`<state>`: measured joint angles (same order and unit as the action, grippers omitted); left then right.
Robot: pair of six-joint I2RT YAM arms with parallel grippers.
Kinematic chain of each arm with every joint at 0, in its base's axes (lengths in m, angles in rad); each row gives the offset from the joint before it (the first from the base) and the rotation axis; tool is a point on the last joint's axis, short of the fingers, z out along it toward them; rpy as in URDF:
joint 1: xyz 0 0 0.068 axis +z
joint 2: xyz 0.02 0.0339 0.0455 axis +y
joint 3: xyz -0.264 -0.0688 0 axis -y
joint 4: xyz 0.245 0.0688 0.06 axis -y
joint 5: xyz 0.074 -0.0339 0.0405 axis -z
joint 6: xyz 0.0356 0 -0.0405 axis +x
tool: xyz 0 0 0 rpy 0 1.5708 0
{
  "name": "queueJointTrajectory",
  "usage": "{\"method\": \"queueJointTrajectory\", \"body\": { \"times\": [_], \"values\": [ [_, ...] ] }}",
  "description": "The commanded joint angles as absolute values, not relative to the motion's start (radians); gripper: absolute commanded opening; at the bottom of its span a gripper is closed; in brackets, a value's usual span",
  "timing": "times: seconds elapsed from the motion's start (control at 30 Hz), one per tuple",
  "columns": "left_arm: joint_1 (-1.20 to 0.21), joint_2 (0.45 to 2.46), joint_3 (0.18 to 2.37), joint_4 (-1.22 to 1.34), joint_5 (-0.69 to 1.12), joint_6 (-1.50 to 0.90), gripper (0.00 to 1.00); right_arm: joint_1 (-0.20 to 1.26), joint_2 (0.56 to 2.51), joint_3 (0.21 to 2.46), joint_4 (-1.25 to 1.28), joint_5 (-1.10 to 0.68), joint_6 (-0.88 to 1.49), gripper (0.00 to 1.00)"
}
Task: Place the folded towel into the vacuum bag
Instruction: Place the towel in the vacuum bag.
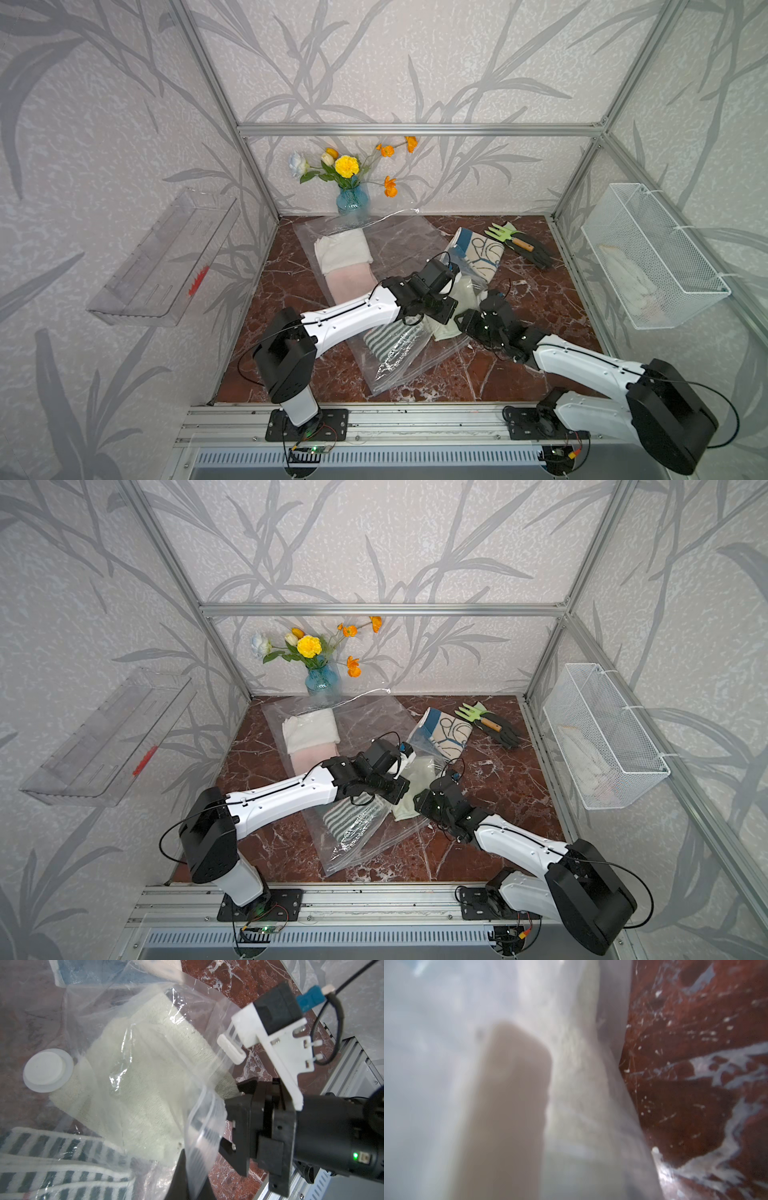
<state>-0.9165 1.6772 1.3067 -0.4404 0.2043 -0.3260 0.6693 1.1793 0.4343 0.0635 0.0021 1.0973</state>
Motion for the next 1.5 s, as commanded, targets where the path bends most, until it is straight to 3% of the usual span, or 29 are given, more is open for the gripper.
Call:
{"method": "queueJointTrajectory", "body": {
  "times": [0.0, 0.23, 0.4, 0.47, 0.57, 0.63, 0.97, 1.17, 1.47],
  "values": [
    [-0.93, 1.662, 1.332, -0.42, 0.241, -0.34, 0.03, 0.697, 1.227, 0.426, 0.151, 0.09, 1.151, 0.42],
    [-0.945, 1.673, 1.351, -0.438, 0.223, -0.328, 0.03, 0.701, 1.444, 0.598, 0.254, 0.163, 0.866, 0.23],
    [-0.939, 1.699, 1.38, -0.45, 0.207, -0.308, 0.03, 0.693, 1.507, 0.66, 0.199, 0.217, 0.78, 0.22],
    [-0.939, 1.703, 1.381, -0.444, 0.208, -0.31, 0.03, 0.666, 1.506, 0.631, 0.246, 0.206, 0.812, 0.26],
    [-0.939, 1.703, 1.382, -0.44, 0.21, -0.315, 0.03, 0.658, 1.49, 0.632, 0.199, 0.165, 0.85, 0.47],
    [-0.938, 1.701, 1.38, -0.439, 0.208, -0.316, 0.03, 0.666, 1.457, 0.618, 0.151, 0.131, 0.929, 0.53],
    [-0.939, 1.689, 1.387, -0.423, 0.215, -0.33, 0.03, 0.788, 1.511, 0.482, 0.332, 0.155, 1.286, 0.59],
    [-0.94, 1.672, 1.37, -0.429, 0.224, -0.325, 0.03, 0.767, 1.658, 0.485, 0.547, 0.277, 1.289, 0.47],
    [-0.939, 1.693, 1.381, -0.436, 0.217, -0.307, 0.04, 0.748, 1.781, 0.513, 0.836, 0.306, 1.088, 0.13]
  ]
}}
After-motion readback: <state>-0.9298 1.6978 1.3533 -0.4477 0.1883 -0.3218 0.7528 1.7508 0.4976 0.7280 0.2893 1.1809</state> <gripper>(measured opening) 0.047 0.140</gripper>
